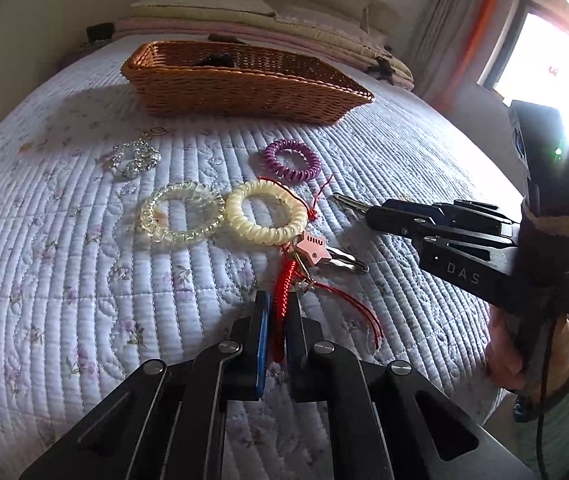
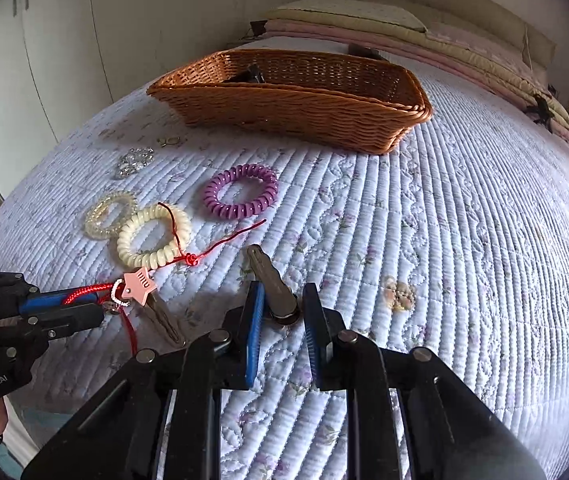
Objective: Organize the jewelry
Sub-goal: 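Grasp the red cord keychain with the left gripper while the right gripper grasps a silver key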
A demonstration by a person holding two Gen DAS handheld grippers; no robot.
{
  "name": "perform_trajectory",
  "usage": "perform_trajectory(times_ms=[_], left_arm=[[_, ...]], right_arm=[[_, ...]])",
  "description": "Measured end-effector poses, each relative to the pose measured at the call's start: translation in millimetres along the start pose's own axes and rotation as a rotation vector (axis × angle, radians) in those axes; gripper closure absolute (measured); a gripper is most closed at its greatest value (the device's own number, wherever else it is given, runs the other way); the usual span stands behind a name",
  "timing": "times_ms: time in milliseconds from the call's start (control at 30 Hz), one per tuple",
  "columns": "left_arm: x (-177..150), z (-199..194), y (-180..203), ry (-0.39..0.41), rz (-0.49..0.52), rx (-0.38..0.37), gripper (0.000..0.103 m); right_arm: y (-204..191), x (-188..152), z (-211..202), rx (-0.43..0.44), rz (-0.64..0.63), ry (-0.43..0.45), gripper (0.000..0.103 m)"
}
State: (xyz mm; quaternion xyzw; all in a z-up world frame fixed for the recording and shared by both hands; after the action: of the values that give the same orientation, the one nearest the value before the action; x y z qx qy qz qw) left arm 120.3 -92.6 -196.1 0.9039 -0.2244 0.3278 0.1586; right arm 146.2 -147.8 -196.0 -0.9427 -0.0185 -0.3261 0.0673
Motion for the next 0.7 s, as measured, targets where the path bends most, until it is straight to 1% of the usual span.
perform_trajectory(times_ms=[100,167,300,500,700], left_arm=[[-3,-6,-1,0.009,-0.006,-0.008,0.099],[-5,-11,-3,0.017,-0.007,-0.007,0.099],[-6,-28,-7,0.044,-0.012,-0.005,0.099],[2,-65,-12,0.116,-0.003,0.001,0.099],[21,-105,-14,0.207,0.016,0.015,0.099]], right_arm=[[-5,-2,-6,0.005,-0.012,0.016,0.081],[-10,-2,-10,0.023,-0.005,0.02,0.081],[-17,-6,-19,0.034,0.005,0.034,0.082],[-20,-6,-42,0.057,0.052,0.076,0.082],[-19,10,-73,0.06,0.089,0.148,0.082]])
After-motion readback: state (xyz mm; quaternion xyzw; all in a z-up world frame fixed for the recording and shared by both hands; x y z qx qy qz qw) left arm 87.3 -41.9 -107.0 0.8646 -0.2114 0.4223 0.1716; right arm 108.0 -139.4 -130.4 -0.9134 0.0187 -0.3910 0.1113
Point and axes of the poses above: each gripper's, at about its wrist camera, not at the fingertips, and z roughly the way its jaws point, y to its right, x to its top, the point moved 10 cm from there along z, roughly the way its jaws point, and after that the axes turned 12 degrees about z, right-handed, at the moved point
